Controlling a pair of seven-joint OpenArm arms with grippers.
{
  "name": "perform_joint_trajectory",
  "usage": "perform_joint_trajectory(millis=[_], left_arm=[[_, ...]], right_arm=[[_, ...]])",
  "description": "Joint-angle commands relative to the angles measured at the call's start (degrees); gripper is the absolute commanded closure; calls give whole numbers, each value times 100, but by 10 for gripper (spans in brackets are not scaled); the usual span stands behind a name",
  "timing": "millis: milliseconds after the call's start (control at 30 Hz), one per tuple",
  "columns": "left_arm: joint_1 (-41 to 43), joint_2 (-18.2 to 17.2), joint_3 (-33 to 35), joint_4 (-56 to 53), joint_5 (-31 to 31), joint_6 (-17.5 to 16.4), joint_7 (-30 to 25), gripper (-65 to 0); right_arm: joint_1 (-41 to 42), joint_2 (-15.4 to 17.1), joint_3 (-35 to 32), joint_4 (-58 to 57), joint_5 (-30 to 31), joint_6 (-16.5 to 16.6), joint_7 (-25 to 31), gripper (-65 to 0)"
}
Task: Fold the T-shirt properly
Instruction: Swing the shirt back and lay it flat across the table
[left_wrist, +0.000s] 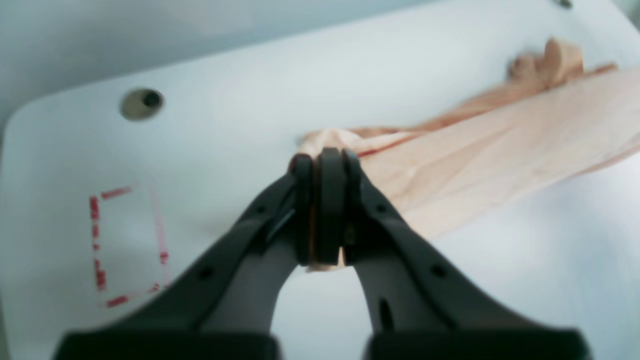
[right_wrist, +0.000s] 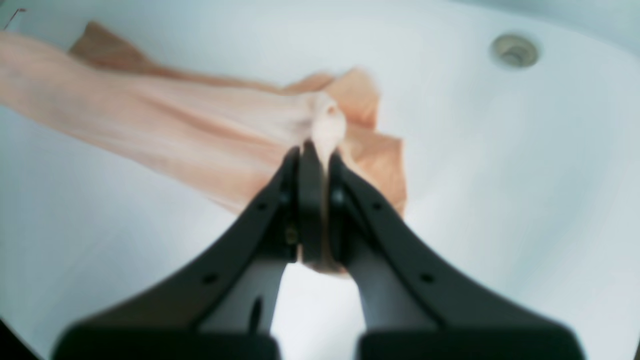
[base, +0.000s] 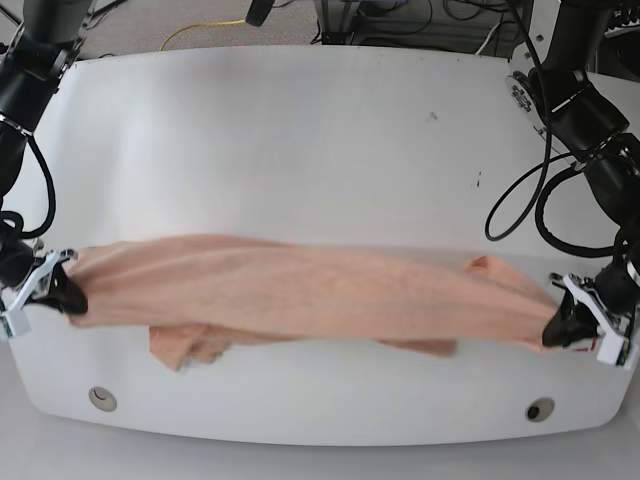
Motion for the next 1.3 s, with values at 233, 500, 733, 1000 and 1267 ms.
perform_joint_trajectory(millis=[233, 500, 733, 1000, 1267], left_arm=[[1148, -178, -190, 162, -637, -10, -152, 0], [2291, -626, -374, 162, -1226, -10, -152, 0], [2959, -881, -533, 162, -1367, -10, -152, 0], [3029, -881, -286, 118, -1323, 25, -209, 0], [2599, -881, 373, -225, -918, 25, -420, 0]], right_arm=[[-1435, -558, 799, 874, 64, 5, 133, 0], [-2578, -954, 1194, 1208, 64, 14, 142, 0], [-3150, -1306, 1528, 1199, 20, 251, 159, 0], [-3519, -1341, 1528, 1164, 20, 242, 335, 0], [-3528, -1402, 1520, 971, 11, 216, 370, 0]])
